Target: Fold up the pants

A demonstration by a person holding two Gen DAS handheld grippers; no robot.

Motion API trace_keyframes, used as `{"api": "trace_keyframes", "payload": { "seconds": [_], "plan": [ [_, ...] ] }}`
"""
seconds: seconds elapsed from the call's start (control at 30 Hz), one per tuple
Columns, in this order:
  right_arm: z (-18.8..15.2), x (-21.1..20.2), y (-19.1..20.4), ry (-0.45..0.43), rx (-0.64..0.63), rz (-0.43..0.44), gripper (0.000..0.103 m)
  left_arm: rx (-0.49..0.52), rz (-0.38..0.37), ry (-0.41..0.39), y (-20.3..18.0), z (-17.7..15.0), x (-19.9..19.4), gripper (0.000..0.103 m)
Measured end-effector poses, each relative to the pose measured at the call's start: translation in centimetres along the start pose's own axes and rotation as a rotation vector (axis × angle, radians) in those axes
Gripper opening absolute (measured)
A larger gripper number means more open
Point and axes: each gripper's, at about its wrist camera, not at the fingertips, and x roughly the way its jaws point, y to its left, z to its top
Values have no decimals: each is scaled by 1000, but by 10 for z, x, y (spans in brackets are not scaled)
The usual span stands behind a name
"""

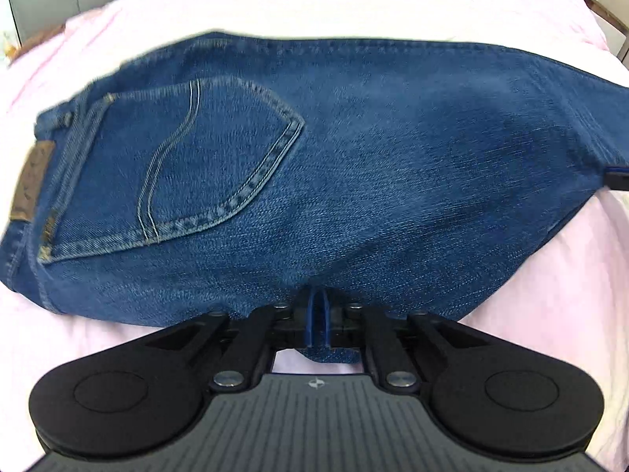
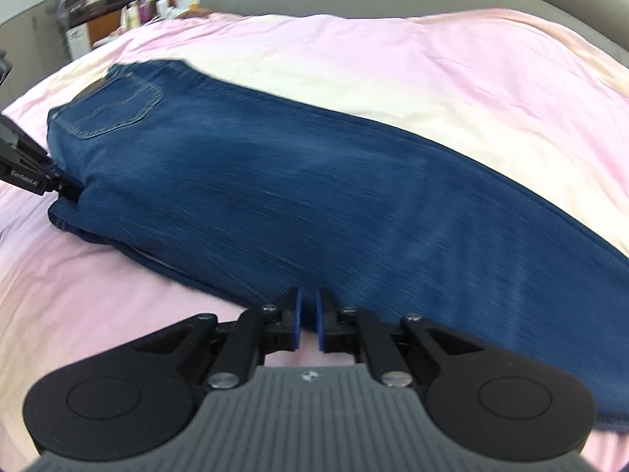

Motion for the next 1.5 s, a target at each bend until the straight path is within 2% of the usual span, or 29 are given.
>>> {"api": "trace_keyframes", "payload": {
  "seconds": [0.03,0.1,0.13,0.2,0.3,0.47,0.6,0.7,0.87,0.97,1.0,1.03,1.1,1.13,1.23,1.27,1.4,1.43,1.5],
  "plan": [
    [-5,-7,-9,1,23,-7,2,2,10,-16,-3,-2,-4,11],
    [-22,-25,-28,4,71,-56,19,-2,26,-51,-8,-7,-13,14],
    [-31,-36,-42,-1,101,-97,32,-4,30,-63,-11,-9,-16,14],
    [-51,-62,-80,-7,201,-161,33,-10,40,-89,-17,-13,-24,14],
    [-82,-98,-146,-20,424,-281,33,-16,52,-100,-26,-11,-33,18],
    [-133,-158,-246,-95,724,-432,34,-61,86,-92,-34,-11,-37,20],
    [-168,-196,-316,-227,983,-433,35,-95,126,-75,-40,-12,-40,20],
    [-183,-194,-353,-272,1118,-391,35,-109,147,-64,-45,-13,-42,24],
    [-208,-174,-378,-274,1267,-362,37,-109,180,-34,-53,-12,-36,25],
    [-224,-156,-390,-299,1342,-314,38,-104,192,-22,-58,-7,-32,25],
    [-228,-150,-392,-317,1375,-295,38,-101,192,-20,-61,-5,-31,25],
    [-231,-142,-394,-333,1402,-278,32,-98,191,-19,-63,-3,-30,25],
    [-229,-138,-393,-335,1398,-294,8,-87,193,-20,-66,0,-29,25],
    [-225,-140,-392,-329,1374,-307,4,-84,194,-21,-67,1,-29,25],
    [-207,-158,-393,-396,1275,-353,1,-85,205,-22,-69,4,-27,25],
    [-197,-167,-392,-393,1226,-381,1,-87,206,-22,-68,3,-27,25],
    [-169,-186,-382,-340,1041,-552,0,-96,207,-19,-63,-1,-28,25],
    [-167,-186,-382,-327,1015,-571,0,-95,206,-18,-63,-3,-28,25],
    [-169,-174,-386,-241,1018,-583,0,-99,206,-14,-60,-4,-27,25]
  ]
}}
